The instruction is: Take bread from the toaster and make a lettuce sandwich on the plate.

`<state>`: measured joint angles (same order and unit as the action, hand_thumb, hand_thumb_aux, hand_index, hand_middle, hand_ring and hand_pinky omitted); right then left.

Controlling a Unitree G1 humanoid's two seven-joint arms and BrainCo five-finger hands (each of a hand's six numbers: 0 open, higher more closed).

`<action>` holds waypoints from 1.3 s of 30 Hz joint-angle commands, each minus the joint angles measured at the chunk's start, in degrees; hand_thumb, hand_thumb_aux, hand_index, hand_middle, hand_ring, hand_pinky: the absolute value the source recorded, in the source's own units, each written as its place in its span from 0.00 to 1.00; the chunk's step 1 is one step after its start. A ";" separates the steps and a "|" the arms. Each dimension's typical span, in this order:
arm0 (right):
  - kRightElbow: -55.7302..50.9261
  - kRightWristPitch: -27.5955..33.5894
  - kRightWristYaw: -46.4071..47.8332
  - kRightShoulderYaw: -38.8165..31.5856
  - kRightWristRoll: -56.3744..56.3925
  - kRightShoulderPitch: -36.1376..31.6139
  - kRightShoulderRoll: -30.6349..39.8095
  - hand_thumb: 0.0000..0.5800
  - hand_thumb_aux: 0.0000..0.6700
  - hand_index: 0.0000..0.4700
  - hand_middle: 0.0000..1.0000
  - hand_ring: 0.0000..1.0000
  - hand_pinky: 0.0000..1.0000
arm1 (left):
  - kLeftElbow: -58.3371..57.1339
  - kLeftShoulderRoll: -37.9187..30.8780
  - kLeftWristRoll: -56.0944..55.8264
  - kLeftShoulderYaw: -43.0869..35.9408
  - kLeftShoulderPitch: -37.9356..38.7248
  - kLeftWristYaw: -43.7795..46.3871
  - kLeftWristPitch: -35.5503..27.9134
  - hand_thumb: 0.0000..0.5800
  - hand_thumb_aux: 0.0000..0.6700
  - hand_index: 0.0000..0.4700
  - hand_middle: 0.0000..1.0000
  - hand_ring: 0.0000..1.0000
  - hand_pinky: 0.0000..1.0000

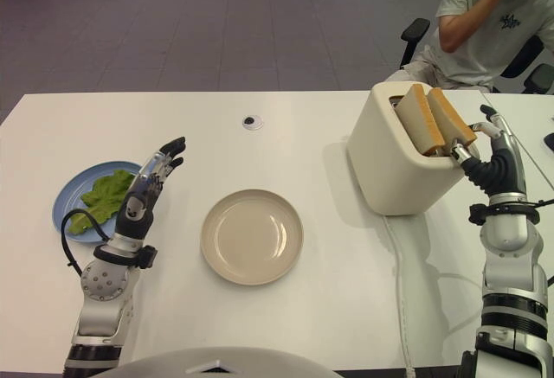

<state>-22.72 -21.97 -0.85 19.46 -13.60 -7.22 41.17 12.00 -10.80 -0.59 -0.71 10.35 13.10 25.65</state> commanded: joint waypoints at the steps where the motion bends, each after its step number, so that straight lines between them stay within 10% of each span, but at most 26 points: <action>1: 2.50 0.43 -0.09 0.55 1.73 -0.47 -0.26 1.00 1.00 1.00 0.00 0.00 0.00 | 0.06 -0.65 0.46 0.22 0.30 0.10 -0.35 0.00 0.00 0.00 0.00 0.00 0.00; 14: 29.76 4.83 1.88 5.66 11.23 -1.55 -3.05 1.00 1.00 1.00 0.00 0.00 0.00 | -0.48 -0.84 0.84 -0.05 -0.16 -0.25 -0.33 0.00 0.00 0.00 0.00 0.00 0.00; 27: 40.54 -7.63 14.23 -21.86 -4.53 -0.81 -7.45 1.00 1.00 1.00 0.00 0.00 0.00 | -1.49 -0.77 0.73 -0.38 -0.91 -0.44 -0.04 0.00 0.00 0.00 0.00 0.00 0.00; 39: 28.25 -14.31 -1.89 -37.75 -40.59 -2.35 -14.44 1.00 1.00 1.00 0.00 0.00 0.00 | -0.97 -1.30 0.23 -0.45 -0.53 0.13 -0.37 0.00 0.00 0.00 0.00 0.00 0.00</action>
<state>5.16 -36.88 -0.97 -16.58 -49.77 -9.54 26.96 11.05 -11.80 -0.54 -1.10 9.29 12.90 25.77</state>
